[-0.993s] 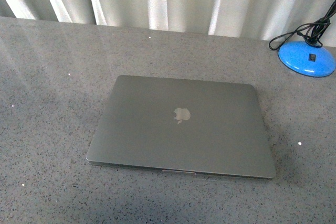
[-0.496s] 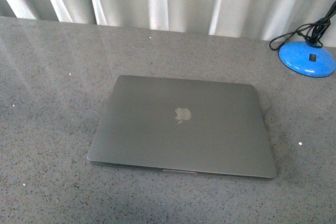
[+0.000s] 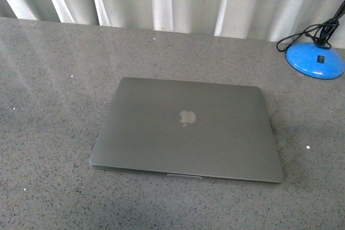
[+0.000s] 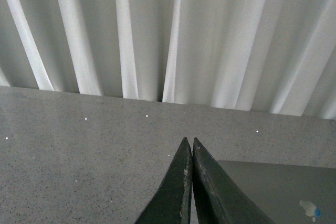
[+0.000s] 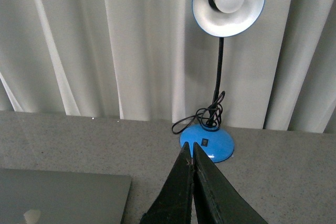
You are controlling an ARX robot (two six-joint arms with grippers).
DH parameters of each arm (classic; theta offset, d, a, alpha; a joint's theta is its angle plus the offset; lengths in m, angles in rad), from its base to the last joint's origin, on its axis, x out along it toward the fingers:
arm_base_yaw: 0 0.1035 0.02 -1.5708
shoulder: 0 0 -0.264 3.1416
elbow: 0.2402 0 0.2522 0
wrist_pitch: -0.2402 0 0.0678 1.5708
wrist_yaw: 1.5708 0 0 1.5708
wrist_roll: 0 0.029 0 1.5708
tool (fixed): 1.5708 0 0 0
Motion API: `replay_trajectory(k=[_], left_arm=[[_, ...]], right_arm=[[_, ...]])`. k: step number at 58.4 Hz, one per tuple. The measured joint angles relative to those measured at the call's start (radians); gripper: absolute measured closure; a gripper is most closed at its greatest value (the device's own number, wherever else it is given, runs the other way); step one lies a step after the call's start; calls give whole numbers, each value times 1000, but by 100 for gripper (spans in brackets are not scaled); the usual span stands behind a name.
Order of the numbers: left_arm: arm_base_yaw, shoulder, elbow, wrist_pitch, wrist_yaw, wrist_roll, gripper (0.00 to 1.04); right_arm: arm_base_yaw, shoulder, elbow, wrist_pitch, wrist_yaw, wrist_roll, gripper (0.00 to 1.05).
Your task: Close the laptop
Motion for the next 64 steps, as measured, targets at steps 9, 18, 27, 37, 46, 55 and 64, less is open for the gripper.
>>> replay_trajectory(k=[9,18,27,37,46,55,64], left_arm=[[0,-78,0,-77,0,0,101],[0,-147,0,-142,0,0,101],[0,-204,0,-200,0,0,101],[0,-259,0,-253,0,0,101],[0,-298,0,-293,0,0,101],[0,-389,0,-410,0,0,101],[0,-487,0,-489,0,0,101]], right_arm=[[0,-73,0,-70,0,0,104],[0,-137,0,-132,0,0,104],[0,-189,0,-183,0,0,104],[0,-238,0,-233,0,0,104],[0,-274,0,-268,0,1,104],[0,-432,0,-441,0,1,104],[0,-446,0,-446,1,1,104]])
